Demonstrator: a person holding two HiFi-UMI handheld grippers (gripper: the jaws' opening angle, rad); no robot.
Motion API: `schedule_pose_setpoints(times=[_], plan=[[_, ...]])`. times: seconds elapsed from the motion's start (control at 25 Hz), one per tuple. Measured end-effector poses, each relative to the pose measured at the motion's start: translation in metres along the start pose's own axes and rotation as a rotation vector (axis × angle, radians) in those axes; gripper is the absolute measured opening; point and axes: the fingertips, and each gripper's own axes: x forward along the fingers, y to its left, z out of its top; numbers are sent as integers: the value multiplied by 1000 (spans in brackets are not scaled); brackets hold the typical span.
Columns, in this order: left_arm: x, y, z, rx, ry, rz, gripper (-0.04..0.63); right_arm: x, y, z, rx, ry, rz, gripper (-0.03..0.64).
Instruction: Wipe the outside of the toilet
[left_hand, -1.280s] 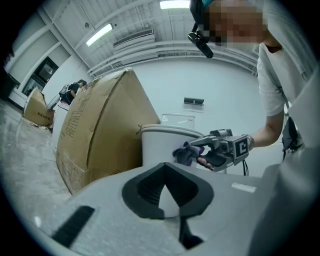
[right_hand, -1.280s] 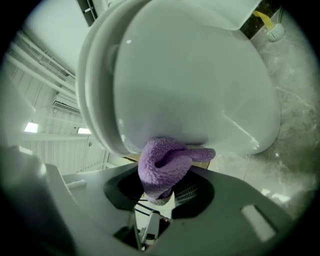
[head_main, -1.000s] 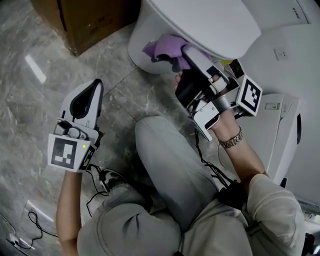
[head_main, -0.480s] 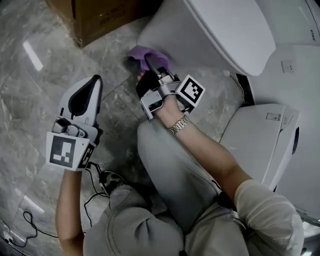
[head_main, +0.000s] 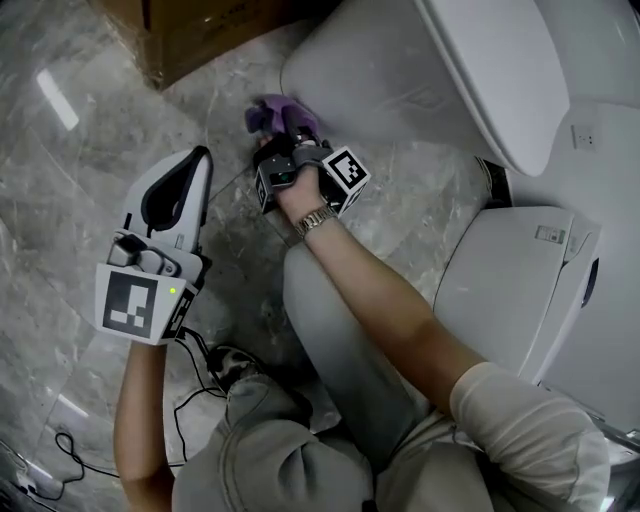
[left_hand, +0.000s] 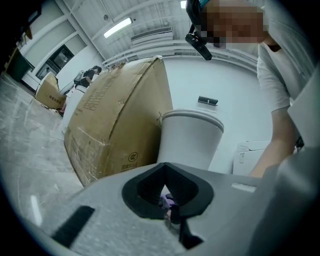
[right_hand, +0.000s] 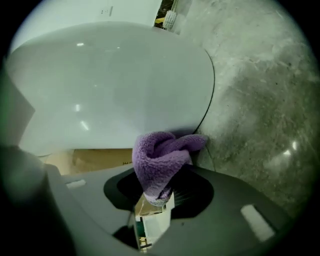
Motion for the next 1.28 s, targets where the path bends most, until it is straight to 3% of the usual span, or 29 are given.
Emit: schedule_pose_setpoints(times=[0.2, 0.48, 0.72, 0.88, 1.28], plan=[[2, 0, -2, -13, 4, -8, 5, 4, 1, 15, -53, 22, -22, 129], [-6, -1, -4, 0, 7, -7, 5, -13, 62, 8, -129, 49, 70, 124], [-9, -9, 2, 21, -4, -3, 5, -38, 149, -5, -183, 48, 249, 123], [-12, -15, 6, 33, -13, 1, 5, -54, 189, -13, -153, 52, 318, 123], [-23, -21, 11, 47, -34, 6, 5, -102, 285, -46, -235, 88, 536, 123]])
